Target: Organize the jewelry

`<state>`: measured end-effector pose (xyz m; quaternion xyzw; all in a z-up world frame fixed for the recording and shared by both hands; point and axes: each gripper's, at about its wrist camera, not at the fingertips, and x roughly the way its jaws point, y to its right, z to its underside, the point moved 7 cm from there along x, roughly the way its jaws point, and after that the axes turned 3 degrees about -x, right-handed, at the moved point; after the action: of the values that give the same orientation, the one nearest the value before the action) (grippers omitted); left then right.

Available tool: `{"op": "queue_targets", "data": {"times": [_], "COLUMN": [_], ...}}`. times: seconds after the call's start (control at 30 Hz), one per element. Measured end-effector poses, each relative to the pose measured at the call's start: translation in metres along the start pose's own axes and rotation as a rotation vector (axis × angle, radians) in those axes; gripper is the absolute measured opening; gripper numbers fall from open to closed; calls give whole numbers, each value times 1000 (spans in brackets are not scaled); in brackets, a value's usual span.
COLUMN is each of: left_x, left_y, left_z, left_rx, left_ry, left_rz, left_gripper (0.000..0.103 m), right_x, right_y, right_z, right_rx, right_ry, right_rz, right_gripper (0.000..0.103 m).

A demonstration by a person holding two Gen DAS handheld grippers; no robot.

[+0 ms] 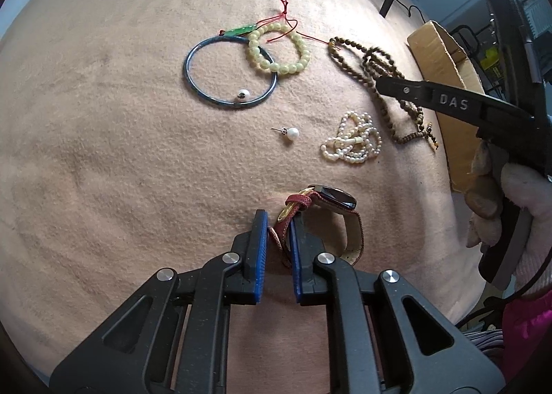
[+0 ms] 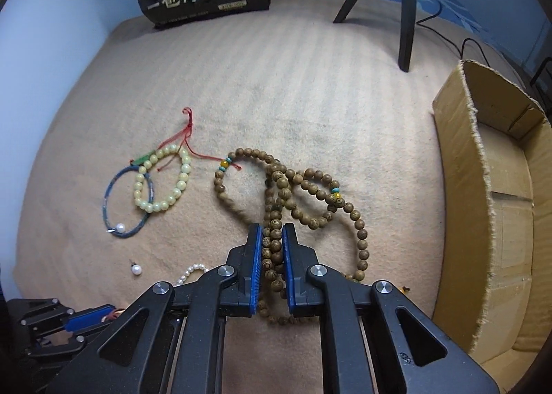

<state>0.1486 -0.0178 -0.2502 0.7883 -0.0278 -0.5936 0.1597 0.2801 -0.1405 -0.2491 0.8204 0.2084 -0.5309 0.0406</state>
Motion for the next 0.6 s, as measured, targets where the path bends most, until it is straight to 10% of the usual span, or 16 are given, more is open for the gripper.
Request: {"op": "queue_targets", "data": {"times": [0.47, 0.6], "left_x": [3, 6], "left_y": [6, 6], "left_z": [-1, 0], "left_rx": [0, -6], "left_ry": [6, 1], "left_rz": [-3, -3], "left_gripper": [11, 11], "right_x": [4, 13], "right_y": [-11, -22], "right_z": [6, 6], "right_rx": [-8, -16], "right_ry": [-28, -57], "right_rz": [-91, -122], "right_gripper": [13, 47]}}
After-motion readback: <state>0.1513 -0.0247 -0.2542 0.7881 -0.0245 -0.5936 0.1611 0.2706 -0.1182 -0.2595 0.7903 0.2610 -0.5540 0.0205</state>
